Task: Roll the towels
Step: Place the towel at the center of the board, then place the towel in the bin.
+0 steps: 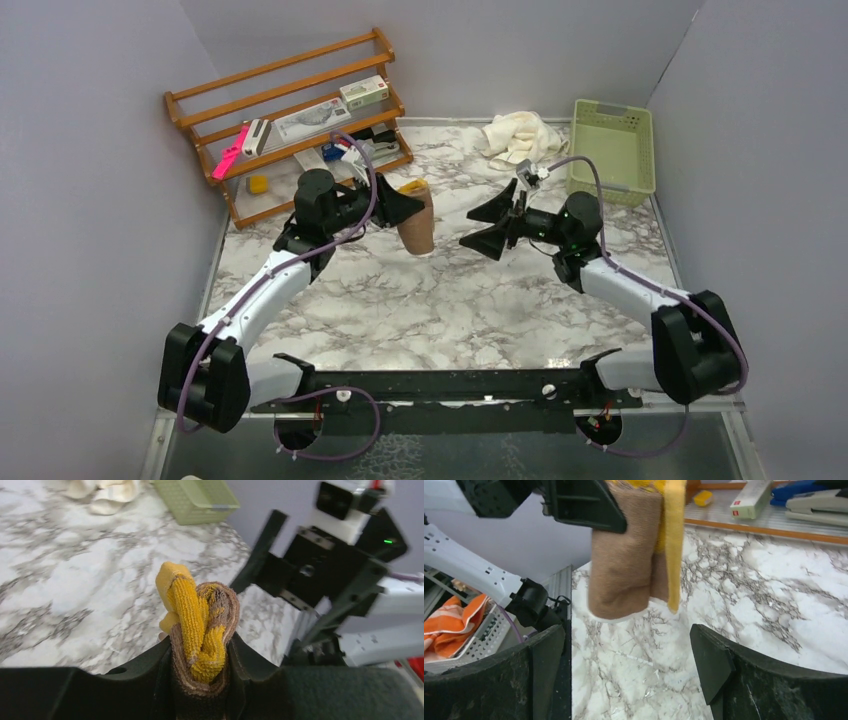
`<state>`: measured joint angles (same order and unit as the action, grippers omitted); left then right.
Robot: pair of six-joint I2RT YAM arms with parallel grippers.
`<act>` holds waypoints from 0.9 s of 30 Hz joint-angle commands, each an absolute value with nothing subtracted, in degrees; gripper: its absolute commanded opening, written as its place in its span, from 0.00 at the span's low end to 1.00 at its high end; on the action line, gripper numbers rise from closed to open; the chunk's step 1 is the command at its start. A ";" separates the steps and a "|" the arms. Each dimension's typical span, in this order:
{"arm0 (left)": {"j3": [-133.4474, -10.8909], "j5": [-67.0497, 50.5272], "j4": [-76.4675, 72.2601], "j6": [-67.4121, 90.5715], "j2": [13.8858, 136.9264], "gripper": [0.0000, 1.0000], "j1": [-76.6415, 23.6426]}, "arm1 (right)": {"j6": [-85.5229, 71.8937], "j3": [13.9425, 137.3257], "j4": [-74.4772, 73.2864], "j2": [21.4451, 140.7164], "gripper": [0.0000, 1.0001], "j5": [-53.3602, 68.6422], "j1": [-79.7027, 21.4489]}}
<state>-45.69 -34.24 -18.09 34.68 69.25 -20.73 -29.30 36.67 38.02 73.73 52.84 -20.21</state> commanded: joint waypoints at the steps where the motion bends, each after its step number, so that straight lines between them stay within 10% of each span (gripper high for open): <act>1: -51.11 -54.28 -17.34 33.25 69.05 0.21 -20.57 | -39.22 30.46 72.64 80.87 0.98 59.04 -20.24; 8: -55.66 -66.49 -18.86 36.75 68.79 0.14 -20.77 | -52.29 30.94 101.60 89.26 0.98 65.87 -20.20; 11: -56.42 -68.88 -19.35 37.89 68.67 0.00 -21.19 | -54.09 33.57 102.00 89.88 0.98 69.64 -20.63; 27: -59.58 -70.73 -21.08 37.92 71.14 0.00 -24.32 | -52.77 40.87 100.77 91.30 0.98 75.29 -27.23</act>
